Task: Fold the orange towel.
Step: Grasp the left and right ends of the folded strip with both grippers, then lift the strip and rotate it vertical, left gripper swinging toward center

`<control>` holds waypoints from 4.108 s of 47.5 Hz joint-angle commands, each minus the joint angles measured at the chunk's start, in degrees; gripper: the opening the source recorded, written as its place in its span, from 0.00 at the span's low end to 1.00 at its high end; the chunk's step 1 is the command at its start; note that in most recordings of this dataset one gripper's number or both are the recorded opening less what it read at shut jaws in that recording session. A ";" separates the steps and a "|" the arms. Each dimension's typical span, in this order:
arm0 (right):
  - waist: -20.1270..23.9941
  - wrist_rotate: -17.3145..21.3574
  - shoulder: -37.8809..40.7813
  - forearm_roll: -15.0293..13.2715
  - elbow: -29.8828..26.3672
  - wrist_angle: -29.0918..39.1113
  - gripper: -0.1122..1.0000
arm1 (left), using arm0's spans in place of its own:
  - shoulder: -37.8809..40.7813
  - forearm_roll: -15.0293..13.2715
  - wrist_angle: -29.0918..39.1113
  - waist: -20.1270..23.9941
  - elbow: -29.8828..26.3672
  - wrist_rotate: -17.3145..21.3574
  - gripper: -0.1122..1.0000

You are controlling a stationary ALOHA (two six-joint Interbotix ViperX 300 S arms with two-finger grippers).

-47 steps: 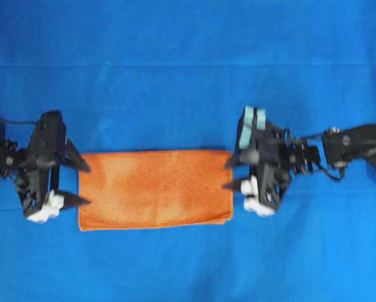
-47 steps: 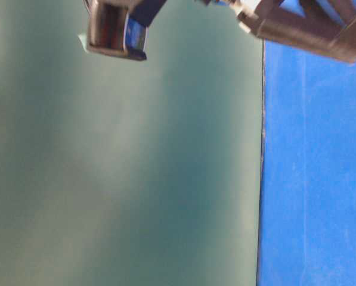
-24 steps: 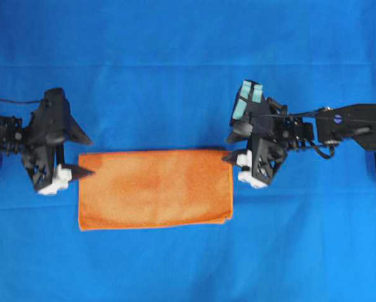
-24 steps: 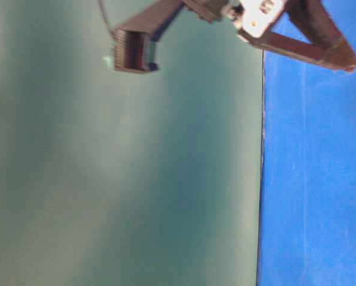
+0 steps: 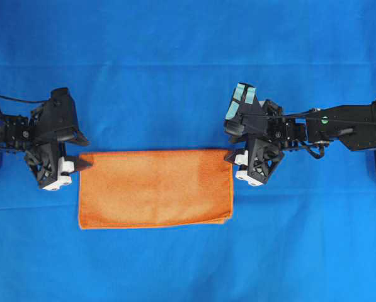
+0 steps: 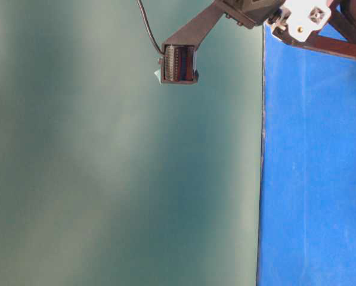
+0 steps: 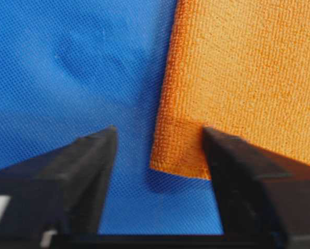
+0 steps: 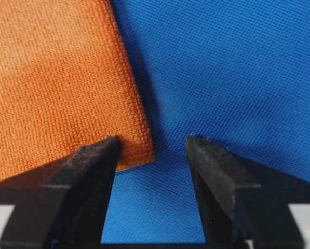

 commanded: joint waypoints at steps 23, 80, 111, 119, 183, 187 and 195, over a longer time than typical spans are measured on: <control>1.85 -0.70 0.62 -0.26 -2.37 0.18 0.13 | -0.44 0.09 4.57 0.18 -0.97 -1.14 0.18; 1.93 -0.62 -17.84 -1.76 -3.08 9.40 0.13 | -20.48 0.09 21.62 -1.49 -11.25 -1.23 0.14; -19.07 -0.88 -14.59 -11.60 -8.09 9.76 0.13 | 2.11 0.18 3.16 -9.05 -27.69 9.49 0.14; -22.76 -0.97 -12.22 -14.68 -11.25 9.76 0.13 | 7.73 0.18 2.90 -8.96 -34.89 14.85 0.14; -28.56 0.00 -25.22 -18.02 -0.70 14.06 0.13 | 31.03 0.18 0.18 -9.93 -62.23 25.75 0.14; -28.48 0.00 -22.59 -18.02 -1.49 12.83 0.13 | 30.06 0.18 0.18 -9.93 -59.59 23.64 0.14; -28.13 -0.09 -15.64 -18.02 -3.96 8.17 0.13 | 27.33 -0.18 -1.14 -10.72 -52.56 22.32 0.14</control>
